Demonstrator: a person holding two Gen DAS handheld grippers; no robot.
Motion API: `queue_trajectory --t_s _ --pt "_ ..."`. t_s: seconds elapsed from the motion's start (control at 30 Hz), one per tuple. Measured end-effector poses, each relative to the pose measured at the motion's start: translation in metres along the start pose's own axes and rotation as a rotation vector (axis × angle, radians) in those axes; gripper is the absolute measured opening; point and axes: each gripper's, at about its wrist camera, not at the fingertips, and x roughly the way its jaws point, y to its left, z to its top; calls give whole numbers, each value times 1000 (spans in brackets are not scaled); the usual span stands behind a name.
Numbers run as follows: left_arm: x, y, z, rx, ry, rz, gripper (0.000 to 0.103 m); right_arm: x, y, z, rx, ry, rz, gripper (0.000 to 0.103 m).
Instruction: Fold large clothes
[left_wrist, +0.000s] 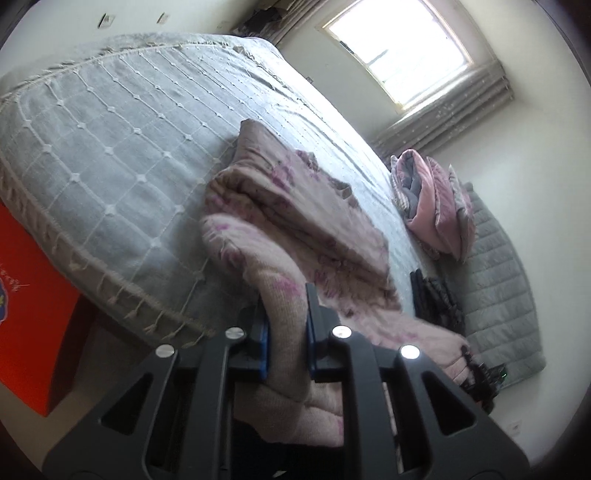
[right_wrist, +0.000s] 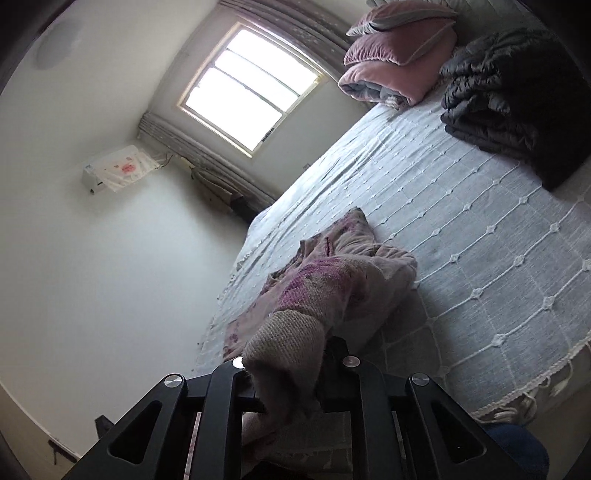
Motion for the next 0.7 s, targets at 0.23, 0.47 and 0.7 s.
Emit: queue_trajectory --t_s 0.23,0.47,0.7 --pt "54 -42 131 -50 -102 33 19 75 45 91 -21 -36 112 20" --pt "183 1 224 -165 -33 147 29 239 -10 172 160 98 -147 55" --pt "188 -5 208 108 -68 244 57 237 -44 182 -15 74 -213 61"
